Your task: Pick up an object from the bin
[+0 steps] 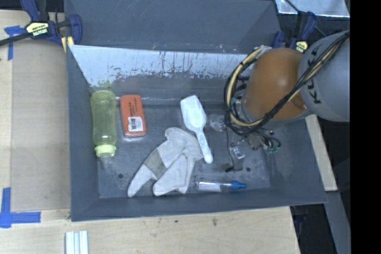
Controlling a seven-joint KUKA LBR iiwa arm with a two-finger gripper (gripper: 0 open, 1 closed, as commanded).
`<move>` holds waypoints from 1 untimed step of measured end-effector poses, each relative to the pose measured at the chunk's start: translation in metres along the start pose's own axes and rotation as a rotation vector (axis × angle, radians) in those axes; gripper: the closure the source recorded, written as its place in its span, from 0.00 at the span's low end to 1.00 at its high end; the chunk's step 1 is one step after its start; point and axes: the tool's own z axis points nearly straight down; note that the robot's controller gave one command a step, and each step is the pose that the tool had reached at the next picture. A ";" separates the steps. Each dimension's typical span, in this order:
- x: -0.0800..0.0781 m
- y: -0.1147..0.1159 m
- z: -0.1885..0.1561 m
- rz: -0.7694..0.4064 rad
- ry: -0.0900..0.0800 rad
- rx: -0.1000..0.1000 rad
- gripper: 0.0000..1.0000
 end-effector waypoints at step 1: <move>0.000 0.013 -0.057 0.074 0.004 -0.003 0.00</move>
Offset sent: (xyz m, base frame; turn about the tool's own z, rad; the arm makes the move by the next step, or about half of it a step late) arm -0.0105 0.0218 0.0529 -0.0335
